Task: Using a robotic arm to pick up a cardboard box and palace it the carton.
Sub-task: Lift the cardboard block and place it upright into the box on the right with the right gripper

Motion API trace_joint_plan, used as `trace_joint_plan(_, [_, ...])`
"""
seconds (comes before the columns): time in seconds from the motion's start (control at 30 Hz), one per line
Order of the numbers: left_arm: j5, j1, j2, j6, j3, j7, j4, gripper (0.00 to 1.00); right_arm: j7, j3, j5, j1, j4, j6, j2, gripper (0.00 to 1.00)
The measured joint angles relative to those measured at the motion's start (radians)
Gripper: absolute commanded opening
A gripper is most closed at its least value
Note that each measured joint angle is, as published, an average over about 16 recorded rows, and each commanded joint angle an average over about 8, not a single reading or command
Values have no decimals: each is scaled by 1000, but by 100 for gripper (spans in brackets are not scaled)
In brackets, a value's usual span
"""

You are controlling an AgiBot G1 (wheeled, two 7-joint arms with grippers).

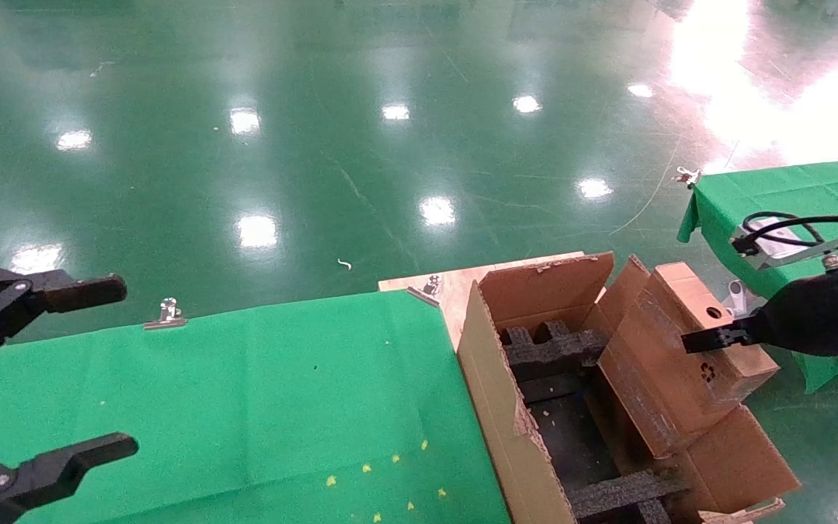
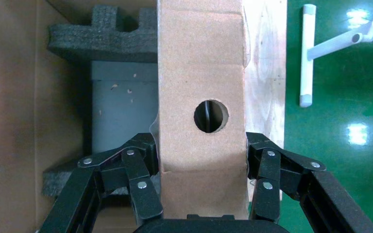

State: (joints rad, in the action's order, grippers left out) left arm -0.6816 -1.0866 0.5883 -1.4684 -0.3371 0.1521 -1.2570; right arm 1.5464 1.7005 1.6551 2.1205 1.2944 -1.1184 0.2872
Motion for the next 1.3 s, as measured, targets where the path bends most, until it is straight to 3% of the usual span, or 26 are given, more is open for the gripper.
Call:
trace_joint_plan(0.27, [0,0,0,0,0,0,0,100,108,26,68,-43,36,58,14,0])
trace_joint_plan(0.63, [0,0,0,0,0,0,0,100,177,60,107,-125,27,159,47,0])
trace_joint_plan(1.0, [0,0,0,0,0,0,0,100,198,97,121,-237,-39,290,100,0])
trace_joint_plan(1.3, [0,0,0,0,0,0,0,100,162,116,80,-328,-142,378,164,0])
